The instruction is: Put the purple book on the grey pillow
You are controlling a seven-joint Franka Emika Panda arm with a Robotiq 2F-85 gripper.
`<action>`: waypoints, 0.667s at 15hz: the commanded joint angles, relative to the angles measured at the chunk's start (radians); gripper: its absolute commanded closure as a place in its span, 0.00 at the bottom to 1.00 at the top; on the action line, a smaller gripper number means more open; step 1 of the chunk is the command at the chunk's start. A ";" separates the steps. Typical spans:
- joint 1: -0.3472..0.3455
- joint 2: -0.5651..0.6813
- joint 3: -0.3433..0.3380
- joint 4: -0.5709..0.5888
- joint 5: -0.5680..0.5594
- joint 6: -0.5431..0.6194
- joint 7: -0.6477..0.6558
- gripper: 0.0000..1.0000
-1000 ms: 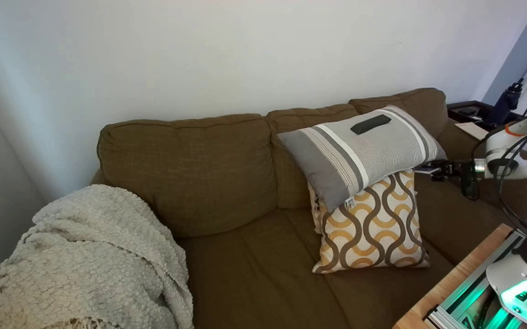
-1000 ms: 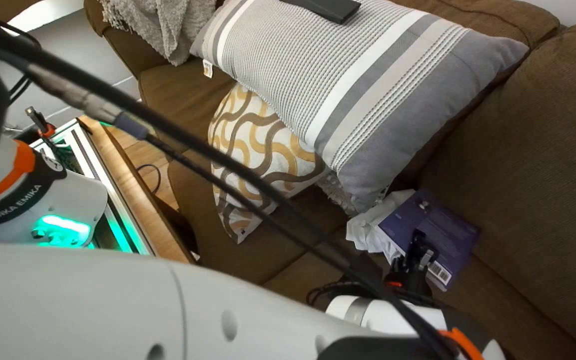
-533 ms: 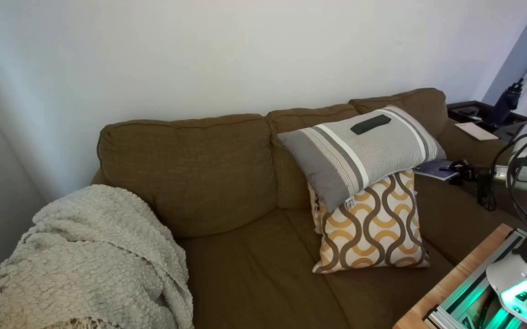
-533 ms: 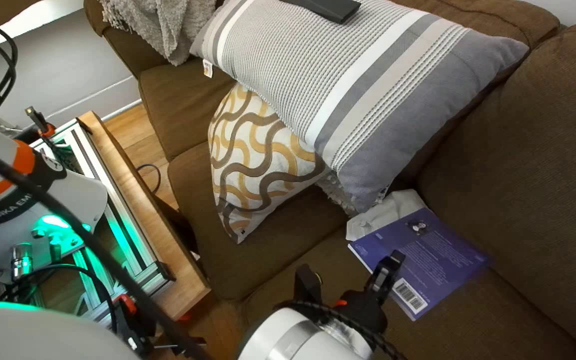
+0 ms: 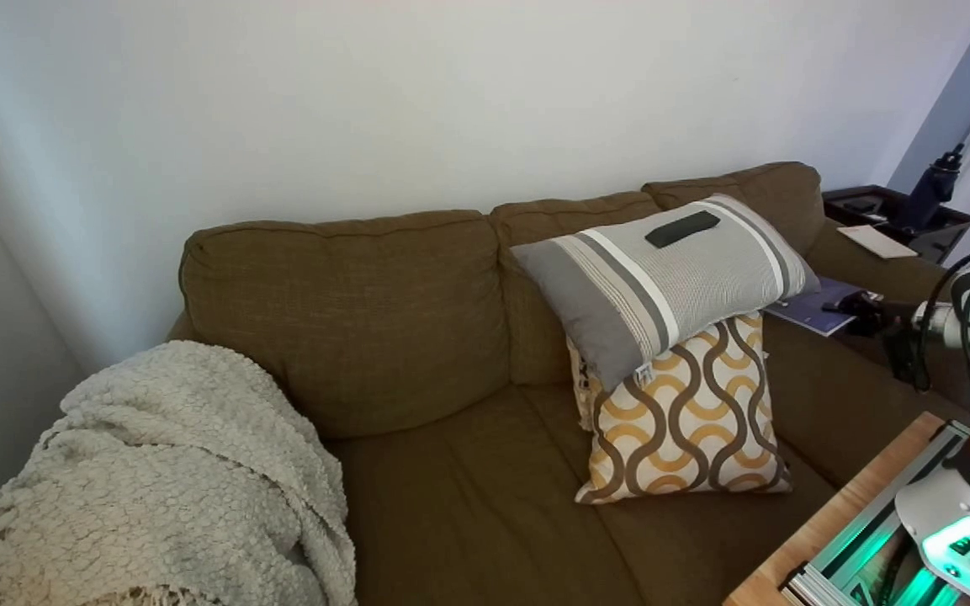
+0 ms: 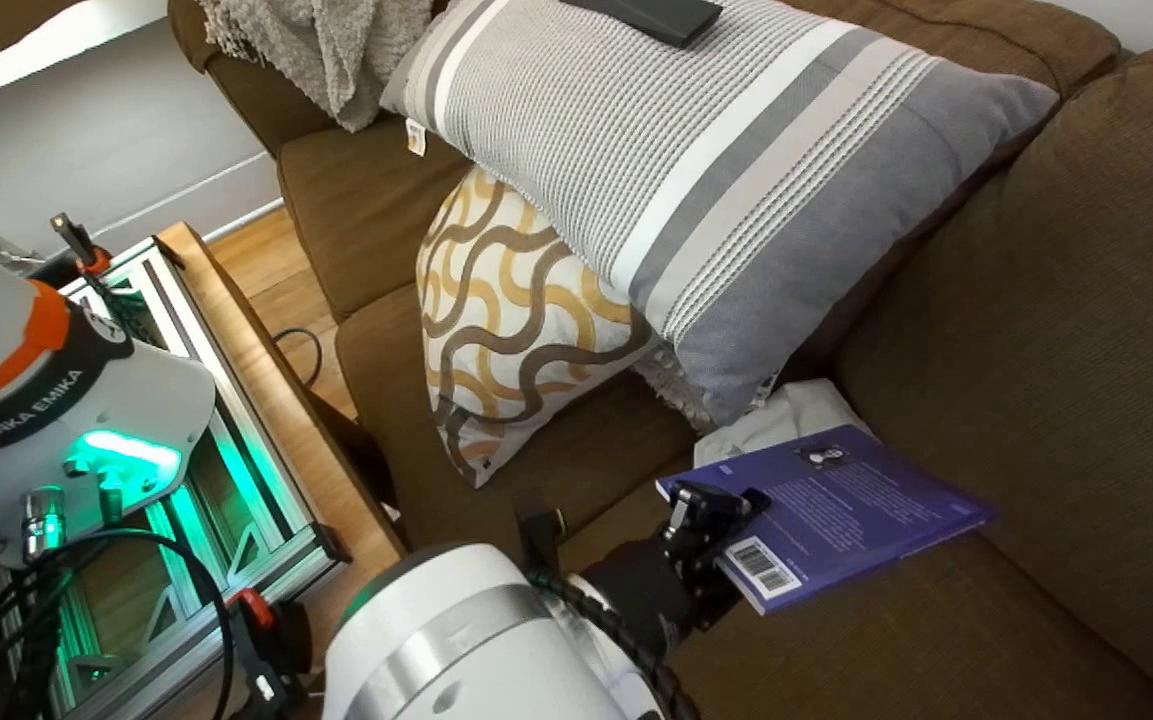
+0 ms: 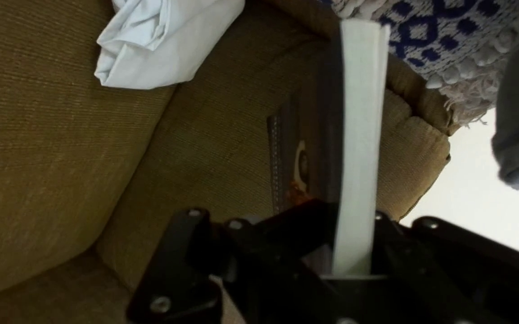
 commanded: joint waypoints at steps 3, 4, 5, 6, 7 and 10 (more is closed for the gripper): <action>0.222 -0.249 -0.280 -0.278 0.349 -0.304 -0.390 0.97; 0.311 -0.177 -0.351 -0.170 0.281 -0.297 -0.238 0.89; 0.348 -0.201 -0.395 -0.211 0.314 -0.338 -0.285 0.89; 0.369 -0.220 -0.417 -0.239 0.328 -0.353 -0.307 0.89; 0.378 -0.234 -0.425 -0.255 0.335 -0.355 -0.315 0.89; 0.412 -0.230 -0.499 -0.277 0.362 -0.504 -0.378 0.97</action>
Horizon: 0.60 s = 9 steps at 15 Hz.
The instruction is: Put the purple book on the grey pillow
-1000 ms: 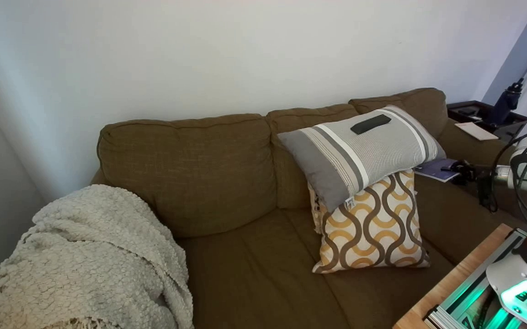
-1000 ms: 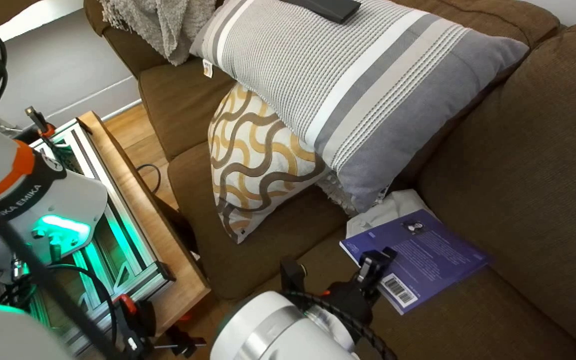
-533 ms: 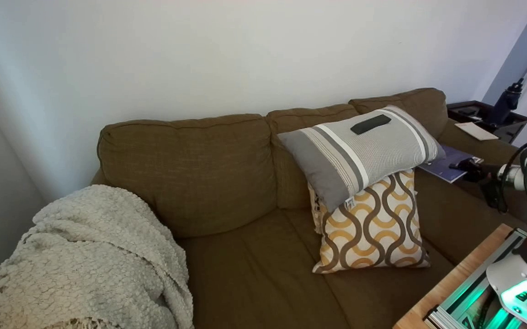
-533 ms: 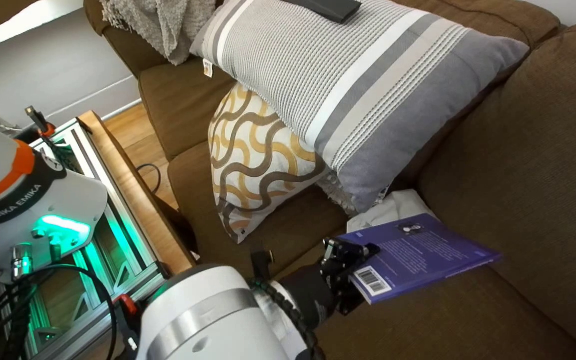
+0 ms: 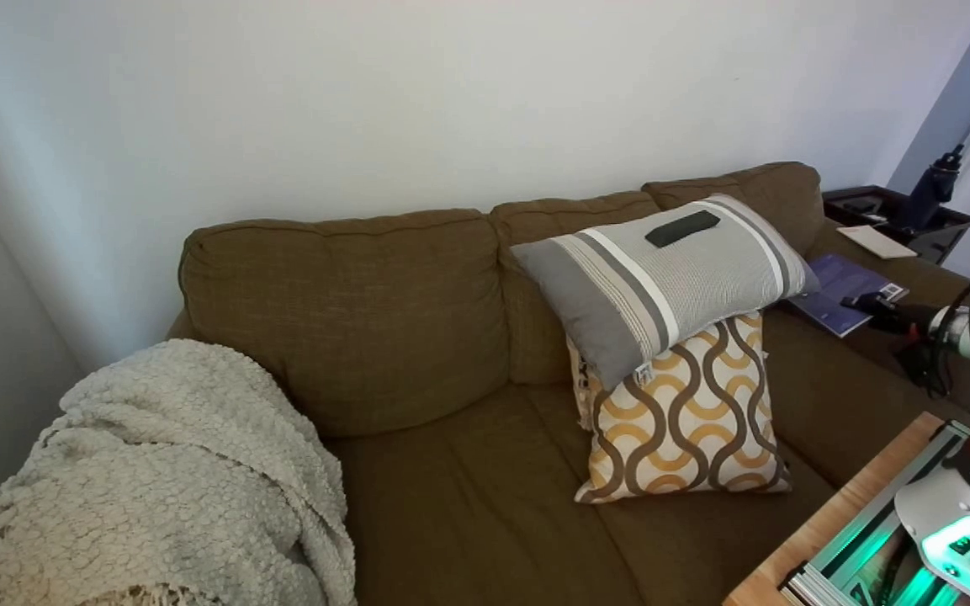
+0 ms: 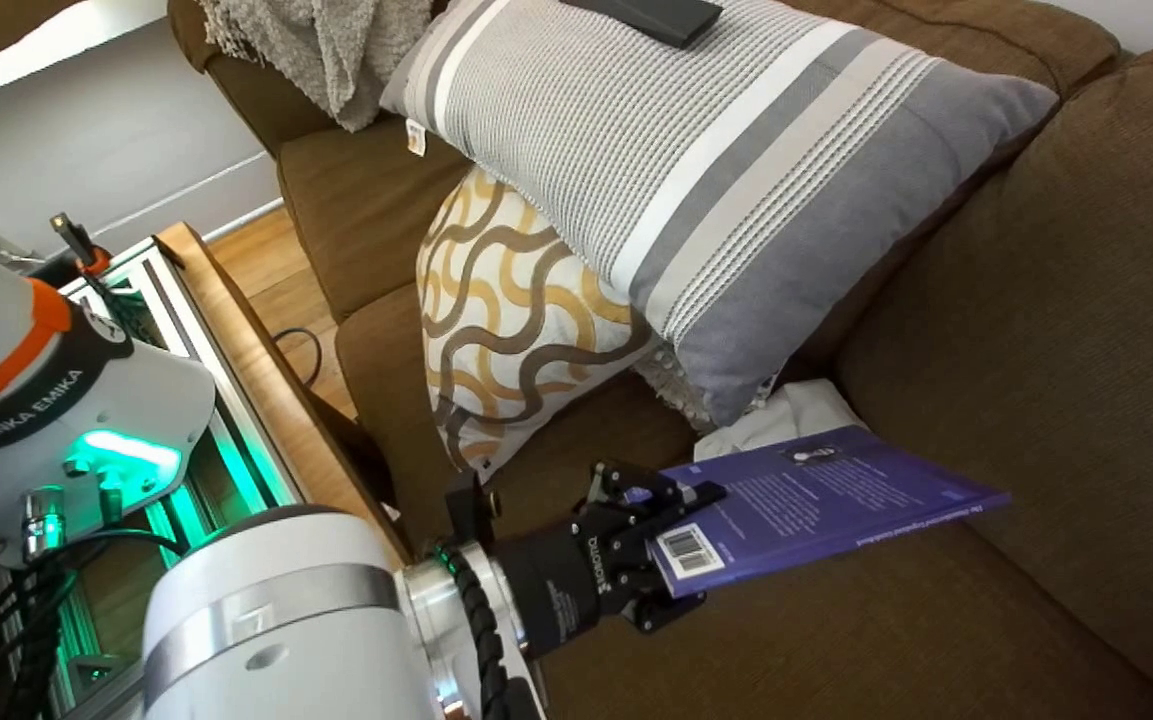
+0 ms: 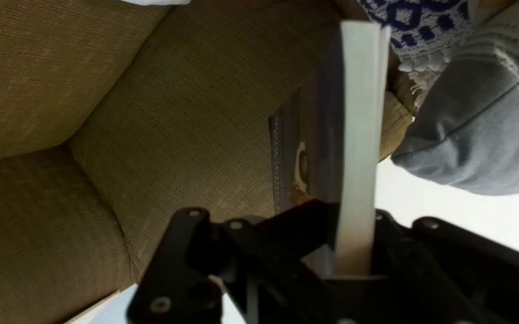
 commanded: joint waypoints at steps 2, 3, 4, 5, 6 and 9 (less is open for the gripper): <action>0.036 -0.025 -0.104 -0.079 0.006 -0.300 -0.113 0.97; 0.044 -0.039 -0.127 -0.113 -0.017 -0.374 -0.146 0.97; 0.033 -0.046 -0.132 -0.141 -0.039 -0.440 -0.189 0.97; 0.022 -0.057 -0.139 -0.175 -0.066 -0.503 -0.237 0.97; 0.008 -0.065 -0.150 -0.209 -0.106 -0.570 -0.287 0.97; 0.119 -0.067 -0.336 -0.269 -0.204 -0.832 -0.387 0.97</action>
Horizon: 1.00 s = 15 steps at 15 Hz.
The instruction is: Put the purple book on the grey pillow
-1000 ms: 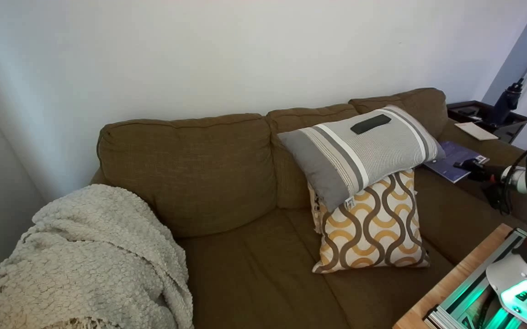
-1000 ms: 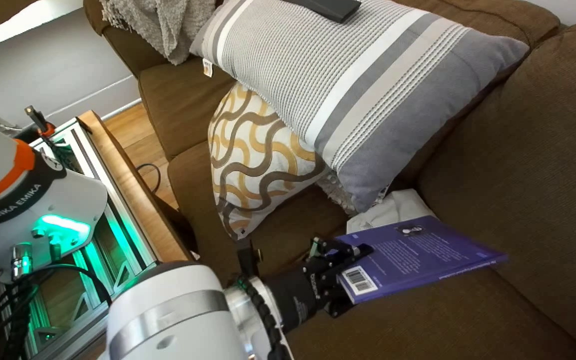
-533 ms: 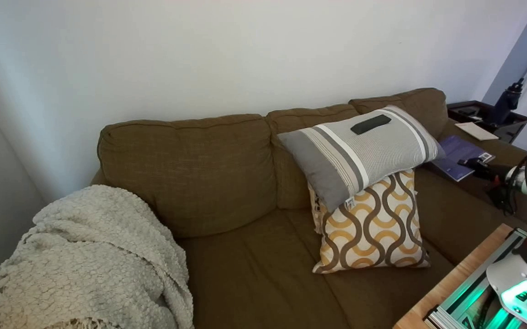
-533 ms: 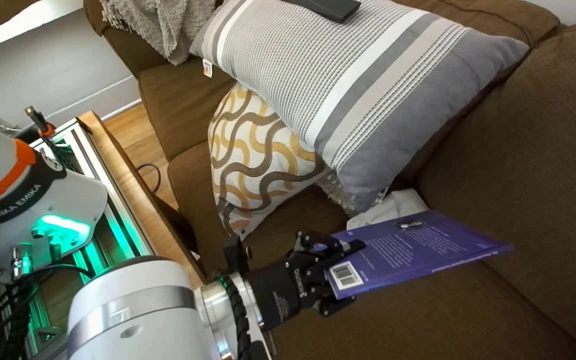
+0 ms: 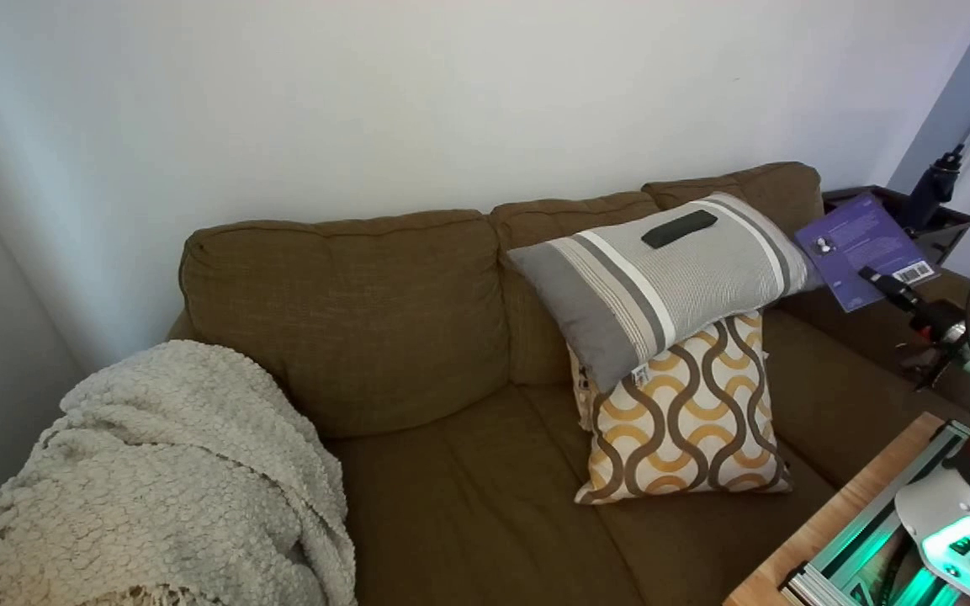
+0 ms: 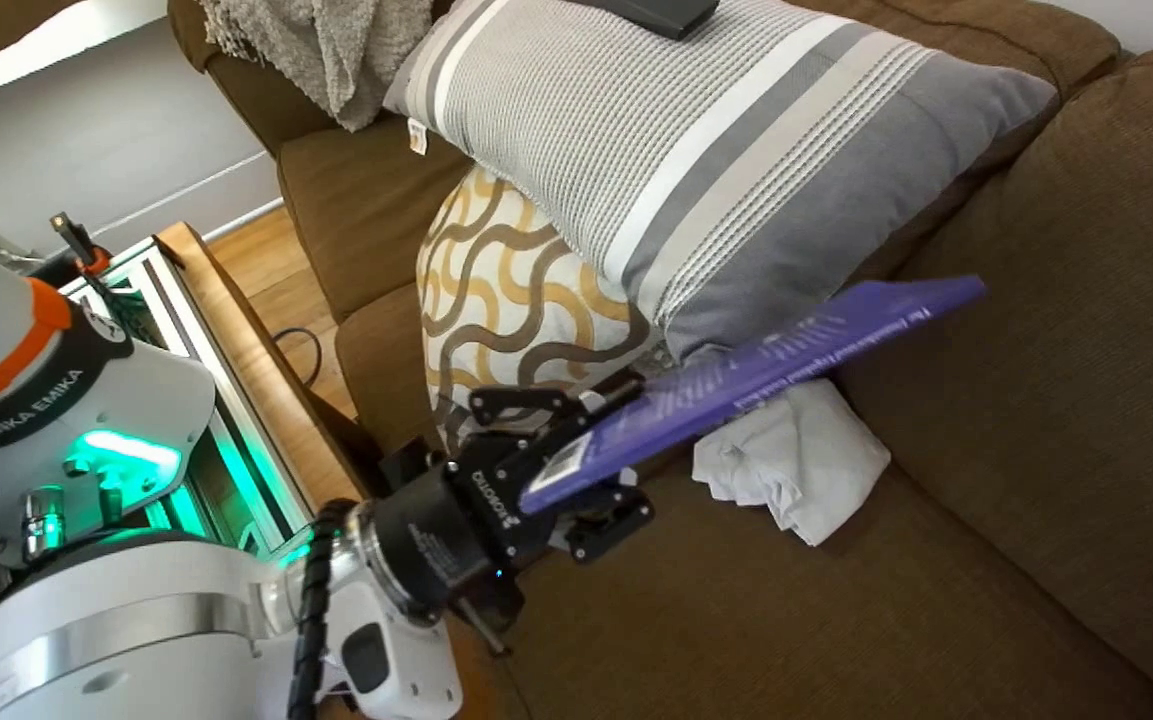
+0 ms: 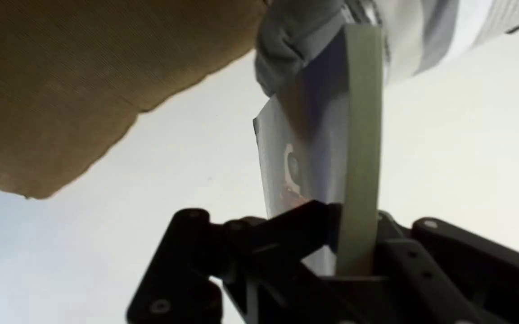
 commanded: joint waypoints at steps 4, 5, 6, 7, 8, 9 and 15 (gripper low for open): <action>0.097 -0.063 -0.236 -0.129 -0.153 -0.403 -0.218 0.97; 0.132 -0.131 -0.267 -0.134 -0.131 -0.348 -0.159 0.97; 0.178 -0.124 -0.283 -0.145 -0.126 -0.275 -0.157 0.97; 0.219 -0.146 -0.299 -0.145 -0.113 -0.209 -0.168 0.97; 0.257 -0.164 -0.300 -0.146 -0.073 -0.141 -0.162 0.97; 0.297 -0.188 -0.298 -0.152 -0.020 -0.070 -0.167 0.97; 0.579 -0.468 -0.298 -0.169 0.235 0.377 -0.176 0.97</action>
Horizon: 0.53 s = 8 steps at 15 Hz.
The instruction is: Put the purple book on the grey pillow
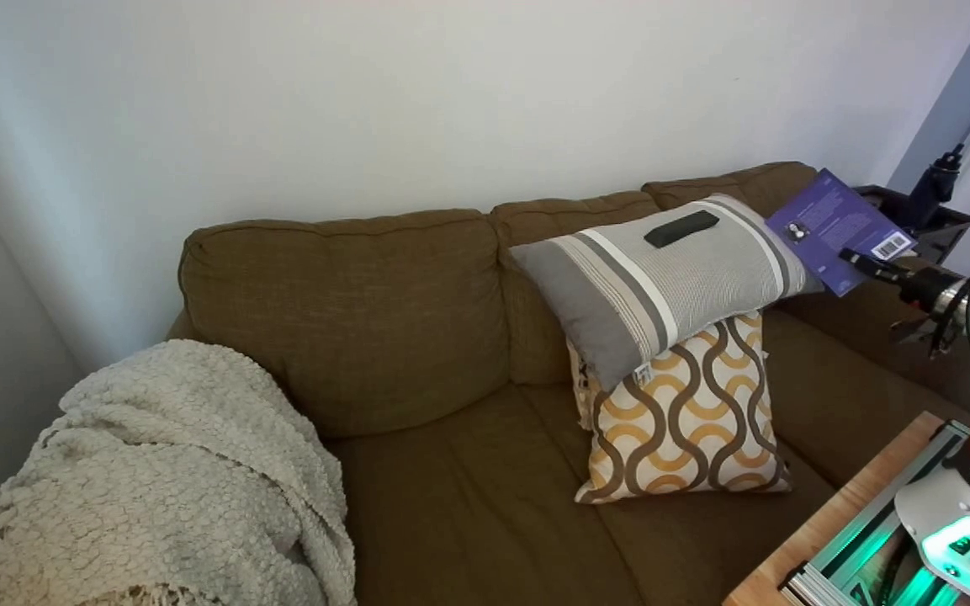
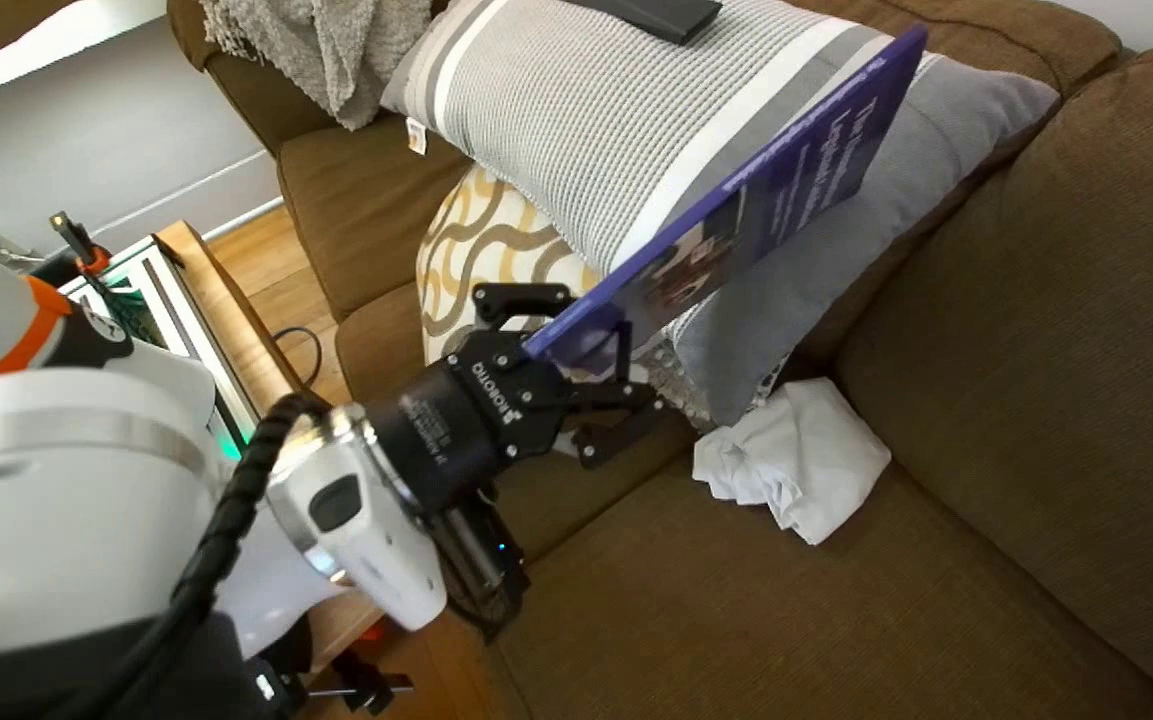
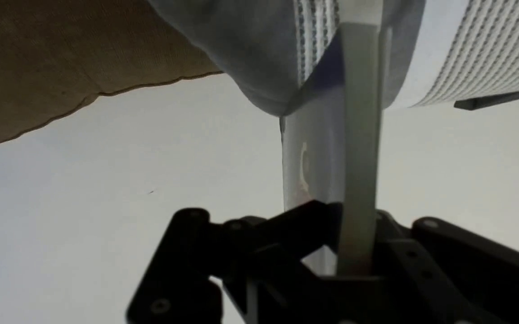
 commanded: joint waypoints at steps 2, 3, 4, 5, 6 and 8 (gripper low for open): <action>0.174 -0.305 -0.032 -0.034 0.139 0.248 -0.031 0.97; 0.198 -0.360 -0.034 -0.027 0.141 0.290 -0.036 0.97; 0.212 -0.416 -0.026 -0.015 0.136 0.349 -0.036 0.97; 0.220 -0.477 -0.015 -0.005 0.121 0.423 -0.035 0.97; 0.220 -0.522 -0.001 0.009 0.111 0.484 -0.035 0.97; 0.126 -0.532 0.107 0.043 0.065 0.555 -0.035 0.97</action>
